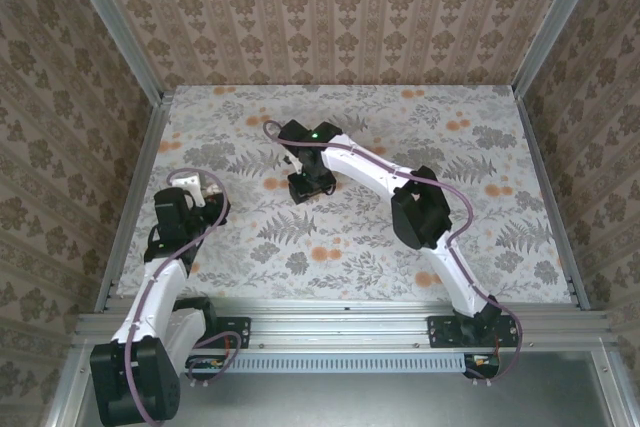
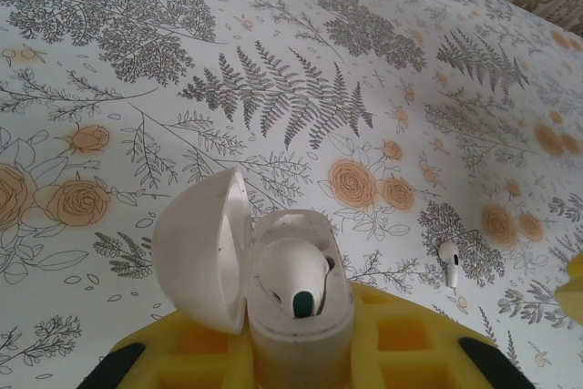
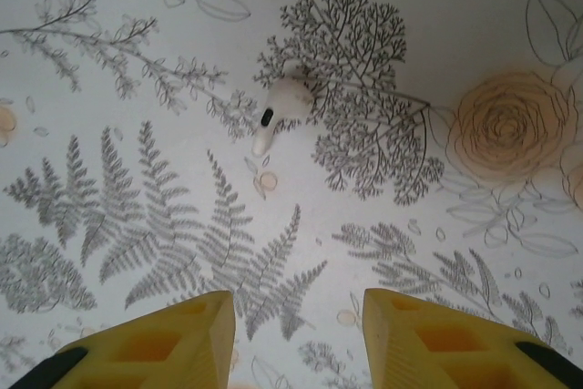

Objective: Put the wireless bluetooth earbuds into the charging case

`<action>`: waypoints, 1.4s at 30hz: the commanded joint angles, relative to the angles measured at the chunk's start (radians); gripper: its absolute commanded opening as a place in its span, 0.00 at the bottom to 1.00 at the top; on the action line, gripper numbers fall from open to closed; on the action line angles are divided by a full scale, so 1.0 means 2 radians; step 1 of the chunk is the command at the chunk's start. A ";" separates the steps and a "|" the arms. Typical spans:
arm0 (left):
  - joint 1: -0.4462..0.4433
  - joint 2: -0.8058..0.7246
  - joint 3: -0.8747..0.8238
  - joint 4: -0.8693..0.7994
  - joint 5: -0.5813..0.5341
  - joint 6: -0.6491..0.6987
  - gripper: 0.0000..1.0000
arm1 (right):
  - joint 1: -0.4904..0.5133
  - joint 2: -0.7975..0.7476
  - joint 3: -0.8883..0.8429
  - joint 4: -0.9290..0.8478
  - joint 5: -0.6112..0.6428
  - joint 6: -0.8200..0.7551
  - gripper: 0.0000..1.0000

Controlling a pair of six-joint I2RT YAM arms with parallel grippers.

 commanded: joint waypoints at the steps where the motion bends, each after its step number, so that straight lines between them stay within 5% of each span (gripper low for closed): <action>1: 0.006 0.003 0.013 0.004 0.003 -0.008 0.13 | 0.003 0.029 0.046 -0.029 0.012 -0.005 0.44; 17: 0.009 0.004 0.013 0.003 0.002 -0.009 0.13 | -0.012 0.086 0.086 0.028 -0.012 0.074 0.46; 42: 0.009 0.010 0.016 0.001 -0.002 -0.004 0.13 | -0.017 0.135 0.120 0.038 -0.047 0.074 0.42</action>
